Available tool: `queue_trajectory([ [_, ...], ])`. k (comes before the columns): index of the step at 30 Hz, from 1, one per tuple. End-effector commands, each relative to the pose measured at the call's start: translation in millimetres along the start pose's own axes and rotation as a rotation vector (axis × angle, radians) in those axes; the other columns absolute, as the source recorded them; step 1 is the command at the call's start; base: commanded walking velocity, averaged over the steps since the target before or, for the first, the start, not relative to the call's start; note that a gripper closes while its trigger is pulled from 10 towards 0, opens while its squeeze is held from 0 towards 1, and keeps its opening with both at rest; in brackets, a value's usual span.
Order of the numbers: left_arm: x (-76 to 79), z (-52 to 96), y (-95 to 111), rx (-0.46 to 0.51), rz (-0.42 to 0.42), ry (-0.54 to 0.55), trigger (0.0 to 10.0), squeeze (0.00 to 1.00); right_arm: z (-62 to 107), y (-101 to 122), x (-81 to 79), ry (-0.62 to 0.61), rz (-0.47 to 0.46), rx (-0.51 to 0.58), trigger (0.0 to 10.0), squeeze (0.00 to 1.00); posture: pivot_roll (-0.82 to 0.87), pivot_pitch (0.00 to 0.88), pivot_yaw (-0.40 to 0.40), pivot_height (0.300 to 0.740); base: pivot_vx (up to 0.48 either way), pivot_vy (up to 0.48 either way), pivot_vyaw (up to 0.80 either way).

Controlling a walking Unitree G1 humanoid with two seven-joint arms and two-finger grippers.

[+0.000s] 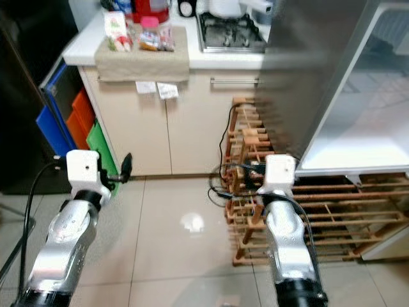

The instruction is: Restocking fridge

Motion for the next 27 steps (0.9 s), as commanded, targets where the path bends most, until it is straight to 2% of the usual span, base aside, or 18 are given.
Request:
queue_trajectory([
  [1,-14.3,6.0,1,0.01,-0.033,0.035,10.0,0.0,1.9,5,1.7,0.009,-0.018,0.024,10.0,0.0,0.04,0.0,-0.007,0.74,0.0,0.0,0.0],
  [2,-26.8,15.9,6,0.037,-0.06,0.107,10.0,0.0,4.0,3,0.2,0.022,-0.043,0.025,10.0,0.0,0.05,0.0,-0.009,0.74,0.0,0.0,0.0],
  [6,-23.6,18.4,12,0.062,-0.066,0.139,10.0,0.0,4.7,-1,0.8,0.022,-0.061,0.023,10.0,0.0,0.07,0.0,-0.02,0.74,0.0,0.0,0.55],
  [9,-13.2,7.9,11,0.02,-0.08,0.127,10.0,0.0,3.8,-8,1.1,0.01,-0.085,-0.002,10.0,0.0,0.08,0.0,-0.021,0.74,0.0,0.0,0.65],
  [11,-10.6,-1.5,8,-0.003,-0.043,0.12,10.0,0.0,4.7,-10,2.5,0.006,-0.079,-0.005,10.0,0.0,0.06,0.0,-0.01,0.74,0.0,0.0,0.61],
  [13,-3.7,-10.6,14,0.013,-0.012,0.072,10.0,0.0,5.1,-8,3.8,-0.005,-0.074,-0.002,10.0,0.0,0.04,0.0,0.007,0.74,0.0,0.0,0.6],
  [16,4.7,-19.9,23,0.038,-0.029,0.018,10.0,0.0,5.1,-6,7.0,-0.026,-0.019,0.002,10.0,0.0,0.02,0.0,0.017,0.74,0.44,0.0,0.53],
  [19,1.3,-35.1,31,0.061,0.013,0.031,10.0,0.0,5.9,-1,16.2,-0.06,-0.044,0.026,10.0,0.0,0.01,0.0,0.021,0.74,0.48,0.0,0.0],
  [21,0.8,-37.0,32,0.062,0.011,0.034,10.0,0.0,5.8,-1,17.0,-0.062,-0.046,0.028,10.0,0.0,0.01,0.0,0.021,0.74,0.48,0.0,0.0],
  [22,3.0,-42.9,35,0.071,0.011,0.021,10.0,0.0,3.8,1,15.9,-0.053,-0.037,0.032,10.0,0.0,-0.01,0.0,0.019,0.74,0.48,0.0,-0.8],
  [24,3.8,-44.9,37,0.074,0.013,0.018,10.0,0.0,3.0,2,15.1,-0.047,-0.029,0.033,10.0,0.0,-0.01,0.0,0.019,0.74,0.48,0.0,-0.8],
  [27,14.3,-49.9,40,0.089,0.018,-0.02,10.0,0.0,-1.3,8,16.2,-0.034,-0.001,0.045,10.0,0.0,-0.02,0.0,0.009,0.74,0.48,0.0,-0.23],
])
Point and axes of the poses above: a point about 5 cm out from each wrist's last joint towards the gripper, its own z axis pointing back from the gripper into the wrist, its own y axis along the axis of the wrist's last joint, x = y × z, the point moved 6 cm from there along -z, pointing out of the wrist towards the gripper, and after that the axes turned 7 degrees about -z, right-handed, at the moved point
